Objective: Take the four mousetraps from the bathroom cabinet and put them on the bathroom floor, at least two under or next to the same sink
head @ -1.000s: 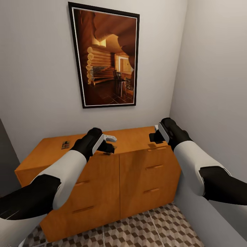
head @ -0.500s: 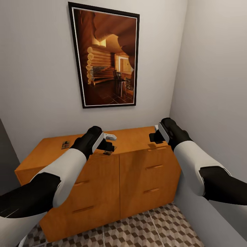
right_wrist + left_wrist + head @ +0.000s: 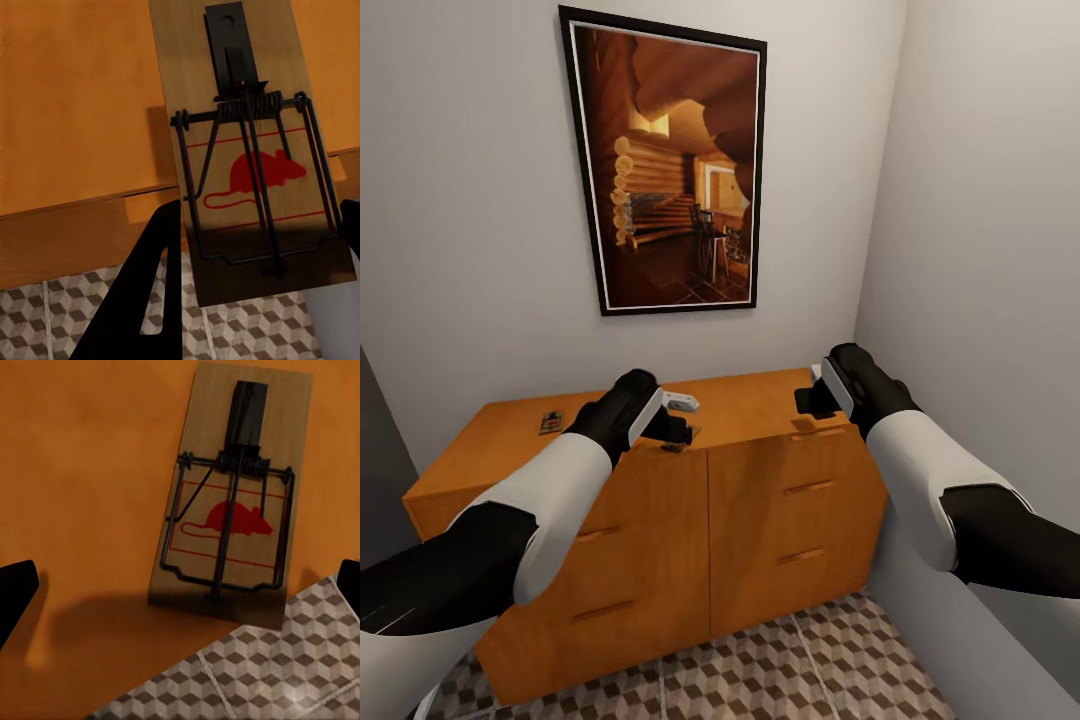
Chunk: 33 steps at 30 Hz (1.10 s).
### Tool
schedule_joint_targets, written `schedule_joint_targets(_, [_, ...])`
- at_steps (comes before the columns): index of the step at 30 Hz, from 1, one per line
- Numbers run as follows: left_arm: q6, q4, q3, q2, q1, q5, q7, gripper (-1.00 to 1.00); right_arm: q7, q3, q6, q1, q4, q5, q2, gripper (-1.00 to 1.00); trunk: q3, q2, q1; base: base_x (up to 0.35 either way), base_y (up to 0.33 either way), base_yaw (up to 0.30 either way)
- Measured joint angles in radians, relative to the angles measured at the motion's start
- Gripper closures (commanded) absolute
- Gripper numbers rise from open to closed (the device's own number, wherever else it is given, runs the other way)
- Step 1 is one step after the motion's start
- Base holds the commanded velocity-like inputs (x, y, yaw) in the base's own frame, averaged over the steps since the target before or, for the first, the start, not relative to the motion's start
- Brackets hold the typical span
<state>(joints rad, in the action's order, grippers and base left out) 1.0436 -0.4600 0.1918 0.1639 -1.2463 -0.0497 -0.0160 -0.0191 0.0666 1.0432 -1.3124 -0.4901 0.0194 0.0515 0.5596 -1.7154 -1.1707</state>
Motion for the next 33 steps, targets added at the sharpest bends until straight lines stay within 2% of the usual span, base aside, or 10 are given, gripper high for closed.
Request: schedule_joint_targets(33, [0.000,-0.009,0.000,0.006,-0.025,0.003,0.001,-1.00,0.000,0.000,0.000,0.000,0.000,0.000,0.000,1.00,0.000,0.000,0.000,0.004,0.000,0.000])
